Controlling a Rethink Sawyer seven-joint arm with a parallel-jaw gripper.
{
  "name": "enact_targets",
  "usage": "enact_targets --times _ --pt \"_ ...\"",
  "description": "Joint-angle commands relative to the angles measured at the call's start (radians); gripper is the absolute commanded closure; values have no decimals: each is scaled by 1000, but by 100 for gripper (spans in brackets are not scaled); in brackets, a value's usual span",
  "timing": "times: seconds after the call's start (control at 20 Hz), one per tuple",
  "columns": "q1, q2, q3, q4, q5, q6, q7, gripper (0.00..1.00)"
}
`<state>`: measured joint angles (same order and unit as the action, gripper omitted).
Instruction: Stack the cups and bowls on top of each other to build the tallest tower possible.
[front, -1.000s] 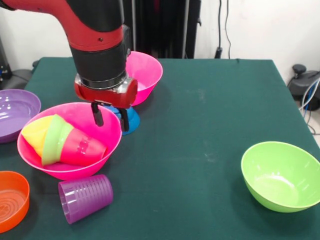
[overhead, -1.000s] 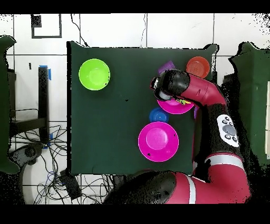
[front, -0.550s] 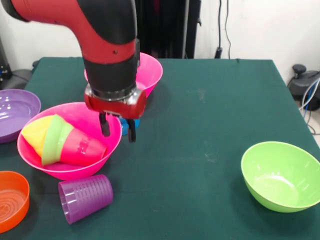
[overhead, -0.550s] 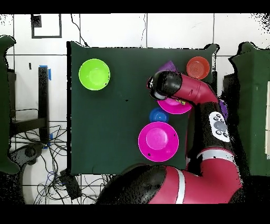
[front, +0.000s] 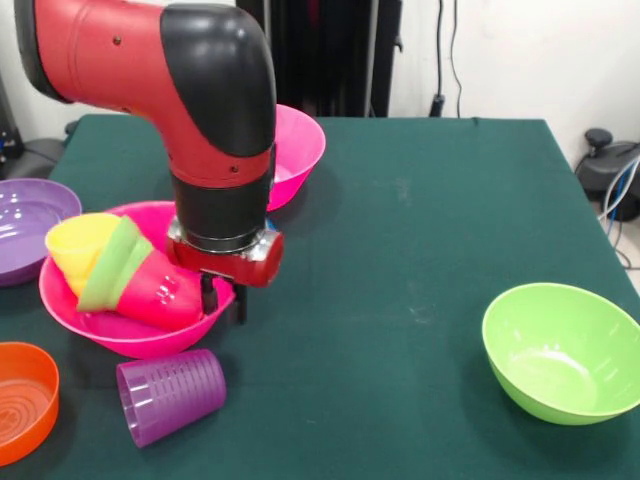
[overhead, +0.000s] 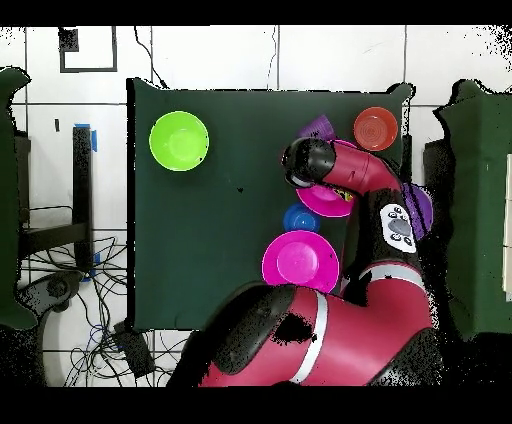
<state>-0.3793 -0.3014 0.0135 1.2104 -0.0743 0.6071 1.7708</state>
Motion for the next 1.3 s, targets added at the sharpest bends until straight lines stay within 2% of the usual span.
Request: enact_targets --times 0.05,0.5,0.65,0.75,0.85,1.1,1.3 --pt "50 120 -18 -91 -58 89 63 100" --pt "70 125 -62 -138 -24 130 86 100" --pt "91 33 -84 -76 -15 209 78 100" --pt "102 -62 -81 -27 14 287 75 100" --pt "120 -108 -86 -21 25 355 75 100" --pt "169 -114 -118 -48 26 409 131 100" --pt "213 -118 -156 -79 19 488 172 100"
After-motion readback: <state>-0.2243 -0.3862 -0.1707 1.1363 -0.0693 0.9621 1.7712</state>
